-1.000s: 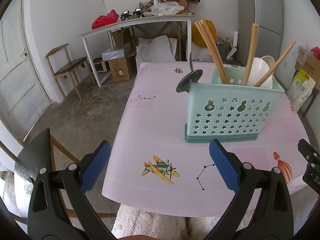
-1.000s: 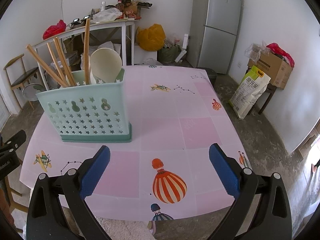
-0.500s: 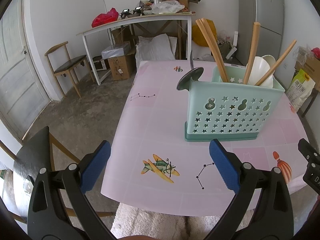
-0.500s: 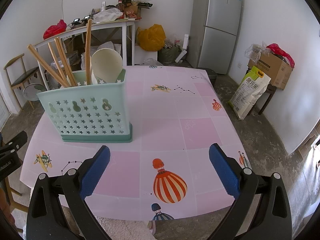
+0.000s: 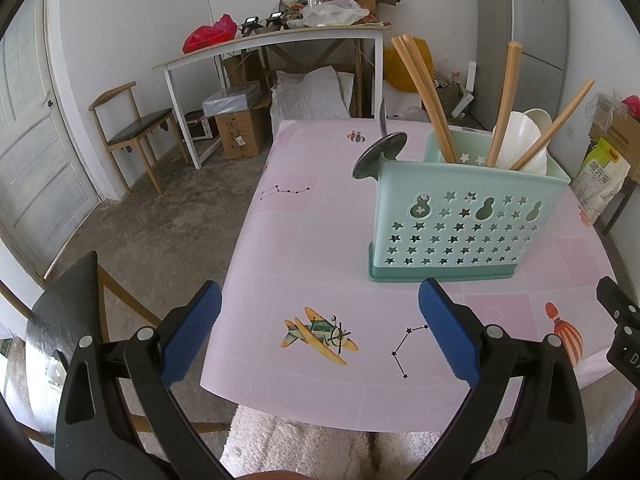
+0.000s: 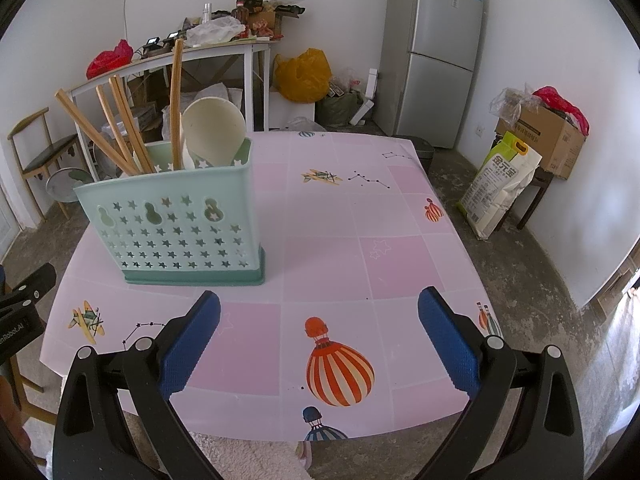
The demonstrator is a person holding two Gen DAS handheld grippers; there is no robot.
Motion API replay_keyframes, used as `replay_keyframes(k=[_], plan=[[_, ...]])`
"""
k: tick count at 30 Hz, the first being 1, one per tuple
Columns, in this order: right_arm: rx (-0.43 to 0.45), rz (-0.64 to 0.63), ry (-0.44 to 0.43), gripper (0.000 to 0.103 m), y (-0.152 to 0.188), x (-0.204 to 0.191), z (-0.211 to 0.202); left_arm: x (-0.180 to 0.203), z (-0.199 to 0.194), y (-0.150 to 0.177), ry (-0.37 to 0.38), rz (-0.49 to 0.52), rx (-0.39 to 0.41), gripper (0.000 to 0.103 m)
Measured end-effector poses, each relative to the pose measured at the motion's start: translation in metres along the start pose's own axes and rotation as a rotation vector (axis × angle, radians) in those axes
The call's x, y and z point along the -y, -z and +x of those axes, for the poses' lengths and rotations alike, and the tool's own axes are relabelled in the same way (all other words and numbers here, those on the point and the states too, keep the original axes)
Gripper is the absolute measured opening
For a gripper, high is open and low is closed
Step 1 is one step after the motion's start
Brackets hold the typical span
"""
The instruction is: Organize utensils
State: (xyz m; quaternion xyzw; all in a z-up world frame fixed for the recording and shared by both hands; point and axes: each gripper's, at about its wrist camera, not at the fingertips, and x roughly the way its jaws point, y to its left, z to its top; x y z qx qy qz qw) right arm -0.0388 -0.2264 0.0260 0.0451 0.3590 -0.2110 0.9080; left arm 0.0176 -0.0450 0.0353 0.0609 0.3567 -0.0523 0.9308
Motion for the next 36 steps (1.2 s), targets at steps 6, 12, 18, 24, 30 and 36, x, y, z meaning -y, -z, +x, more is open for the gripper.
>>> replay_keyframes(k=[6, 12, 18, 24, 30, 36], plan=[[0.002, 0.001, -0.001, 0.096, 0.000, 0.000, 0.000, 0.003, 0.003, 0.003, 0.000, 0.001, -0.004, 0.095], [0.001, -0.001, 0.000, 0.096, 0.000, 0.000, 0.000, 0.003, 0.003, 0.004, 0.000, -0.001, -0.006, 0.095], [0.001, 0.000, -0.001, 0.096, -0.001, -0.001, -0.001, 0.002, 0.004, 0.005, 0.003, -0.001, -0.009, 0.095], [0.000, 0.001, -0.002, 0.096, 0.000, -0.001, -0.001, 0.001, 0.006, 0.010, 0.008, -0.009, -0.019, 0.095], [0.002, -0.002, -0.001, 0.096, -0.001, -0.001, -0.001, -0.003, 0.008, 0.009, 0.015, -0.014, -0.030, 0.095], [0.001, 0.001, -0.002, 0.096, 0.000, -0.001, -0.001, -0.004, 0.006, 0.009, 0.019, -0.014, -0.028, 0.095]])
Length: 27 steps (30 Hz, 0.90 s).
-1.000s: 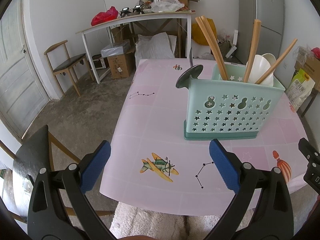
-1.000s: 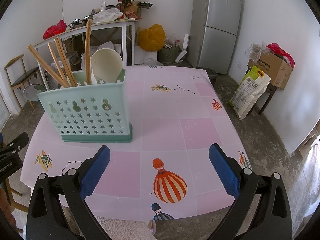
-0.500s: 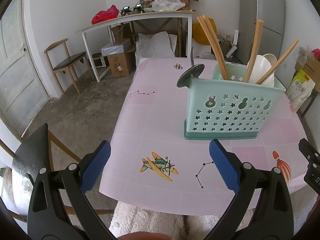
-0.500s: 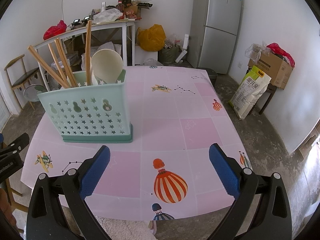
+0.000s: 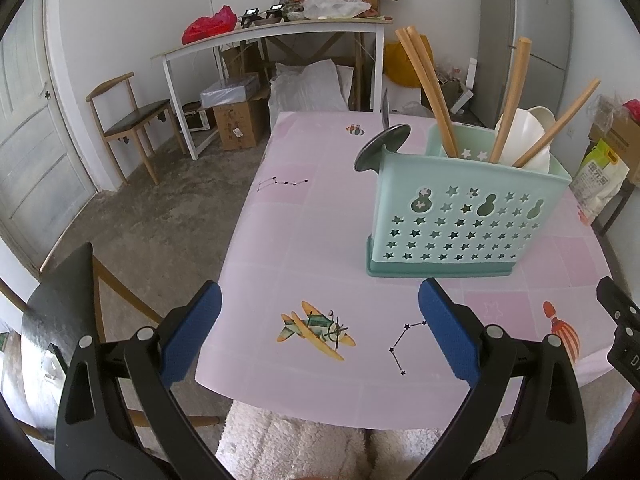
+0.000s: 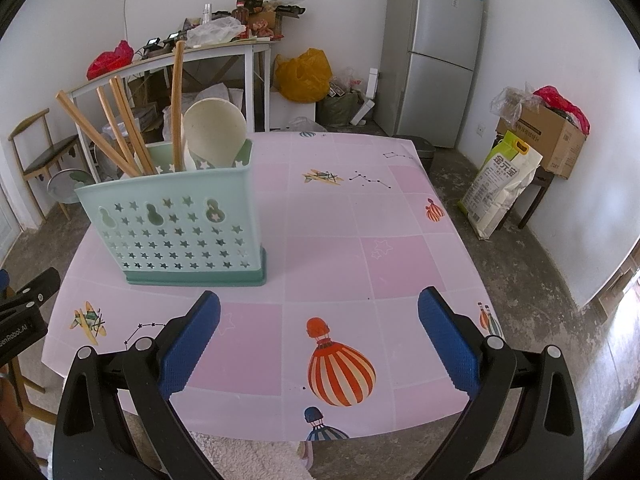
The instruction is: Organize utensils
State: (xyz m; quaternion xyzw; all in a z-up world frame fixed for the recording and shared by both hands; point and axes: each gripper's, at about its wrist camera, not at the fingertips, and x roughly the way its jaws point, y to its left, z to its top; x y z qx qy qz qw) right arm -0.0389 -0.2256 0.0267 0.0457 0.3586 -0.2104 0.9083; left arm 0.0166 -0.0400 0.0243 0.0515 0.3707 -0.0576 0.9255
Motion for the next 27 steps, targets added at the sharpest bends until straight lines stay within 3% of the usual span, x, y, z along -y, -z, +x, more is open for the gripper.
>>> replay_keyframes(k=[27], plan=[[0.000, 0.000, -0.001, 0.096, 0.0004, 0.0005, 0.0001, -0.0005, -0.0035, -0.0040, 0.009, 0.004, 0.001, 0.095]])
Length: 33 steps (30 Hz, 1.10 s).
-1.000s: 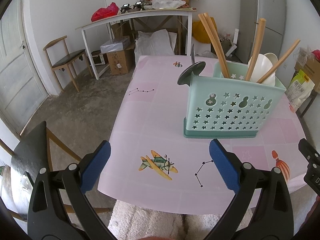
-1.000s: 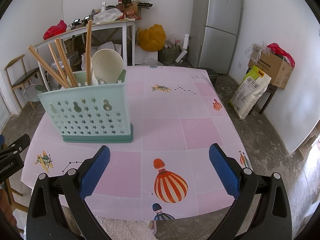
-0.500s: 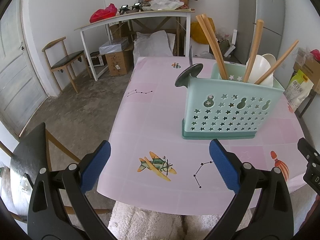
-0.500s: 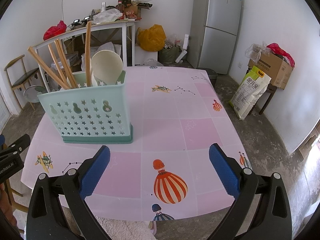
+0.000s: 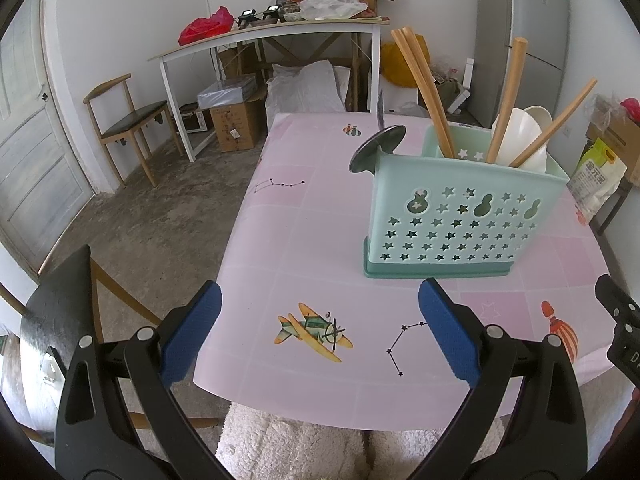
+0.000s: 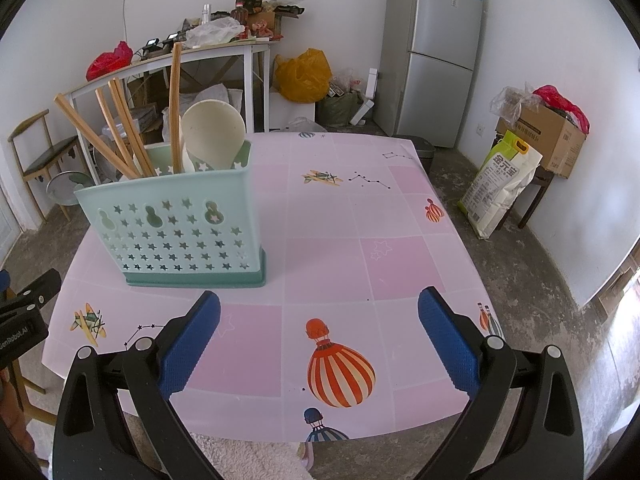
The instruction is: Organize utensils
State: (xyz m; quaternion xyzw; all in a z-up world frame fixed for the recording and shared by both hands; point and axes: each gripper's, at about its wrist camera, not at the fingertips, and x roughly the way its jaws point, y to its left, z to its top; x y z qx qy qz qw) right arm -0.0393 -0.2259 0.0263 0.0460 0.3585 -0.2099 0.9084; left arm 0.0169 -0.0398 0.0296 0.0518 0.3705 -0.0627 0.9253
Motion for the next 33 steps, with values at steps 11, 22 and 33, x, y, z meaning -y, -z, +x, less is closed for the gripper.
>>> replay_keyframes(k=[11, 22, 33], plan=[[0.003, 0.020, 0.006, 0.096, -0.004, 0.000, -0.002, -0.001, 0.004, 0.001, 0.013, 0.008, -0.018, 0.095], [-0.002, 0.016, -0.007, 0.096, -0.003, -0.001, -0.003, -0.008, 0.006, 0.002, 0.012, 0.011, -0.036, 0.095], [0.008, 0.020, -0.019, 0.096, -0.003, -0.005, -0.009, -0.017, 0.004, 0.001, 0.004, 0.018, -0.026, 0.095]])
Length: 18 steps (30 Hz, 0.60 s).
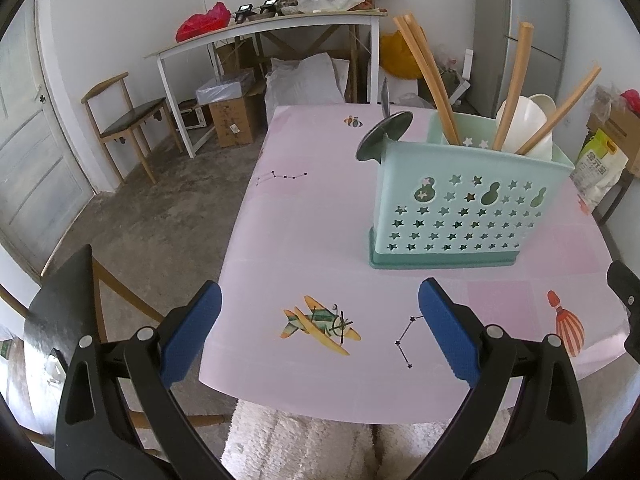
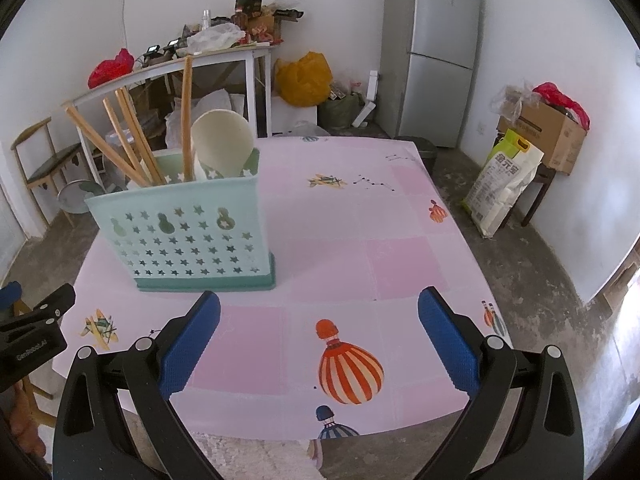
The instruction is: Organize utensils
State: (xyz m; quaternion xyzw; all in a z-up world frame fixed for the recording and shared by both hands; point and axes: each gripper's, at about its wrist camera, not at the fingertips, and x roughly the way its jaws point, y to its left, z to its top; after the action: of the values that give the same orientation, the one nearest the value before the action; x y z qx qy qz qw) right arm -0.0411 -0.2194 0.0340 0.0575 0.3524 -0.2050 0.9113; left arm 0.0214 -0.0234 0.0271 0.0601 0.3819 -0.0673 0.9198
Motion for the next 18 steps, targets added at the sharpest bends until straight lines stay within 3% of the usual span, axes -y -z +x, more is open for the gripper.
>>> replay_keyframes(k=[18], plan=[[0.014, -0.018, -0.065, 0.096, 0.002, -0.013, 0.000, -0.017, -0.014, -0.010, -0.025, -0.029, 0.041, 0.095]])
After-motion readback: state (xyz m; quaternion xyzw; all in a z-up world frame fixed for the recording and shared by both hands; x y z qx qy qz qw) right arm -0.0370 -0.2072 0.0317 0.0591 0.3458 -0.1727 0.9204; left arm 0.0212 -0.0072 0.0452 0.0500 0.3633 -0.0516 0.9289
